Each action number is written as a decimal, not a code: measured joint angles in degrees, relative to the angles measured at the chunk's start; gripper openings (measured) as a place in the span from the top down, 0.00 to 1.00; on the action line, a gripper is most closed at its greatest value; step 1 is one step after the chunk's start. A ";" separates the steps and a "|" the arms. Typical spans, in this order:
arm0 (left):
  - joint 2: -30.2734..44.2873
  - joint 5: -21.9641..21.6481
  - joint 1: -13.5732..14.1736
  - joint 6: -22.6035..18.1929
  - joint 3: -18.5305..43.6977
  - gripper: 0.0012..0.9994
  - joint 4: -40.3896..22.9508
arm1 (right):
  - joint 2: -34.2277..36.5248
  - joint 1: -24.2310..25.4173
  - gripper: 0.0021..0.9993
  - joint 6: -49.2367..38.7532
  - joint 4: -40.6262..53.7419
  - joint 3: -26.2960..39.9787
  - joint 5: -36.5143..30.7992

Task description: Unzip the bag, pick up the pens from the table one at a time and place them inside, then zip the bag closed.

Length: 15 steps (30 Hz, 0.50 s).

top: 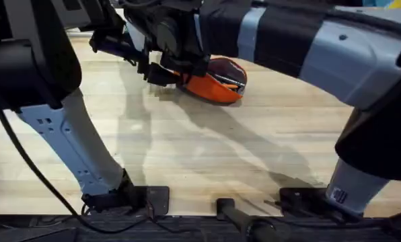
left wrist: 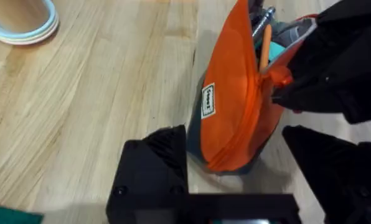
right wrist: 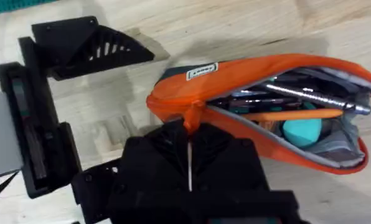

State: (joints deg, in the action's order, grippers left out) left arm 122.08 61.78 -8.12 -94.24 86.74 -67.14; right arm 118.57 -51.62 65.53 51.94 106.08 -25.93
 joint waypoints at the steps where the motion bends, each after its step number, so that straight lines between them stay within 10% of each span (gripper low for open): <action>1: 0.00 0.00 0.12 0.02 0.00 0.07 -0.01 | 0.00 0.00 0.97 -0.01 0.00 0.00 0.00; 9: 0.00 0.00 0.48 0.14 0.00 0.23 -0.04 | 0.00 0.00 0.97 -0.01 0.00 0.00 0.00; 15: 0.00 0.06 0.48 0.18 0.00 0.89 -0.19 | -0.01 0.00 0.97 0.01 0.00 0.00 0.00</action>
State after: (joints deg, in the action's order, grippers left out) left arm 122.08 61.84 -7.64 -94.06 86.74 -67.34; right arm 118.56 -51.62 65.54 51.94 106.08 -25.93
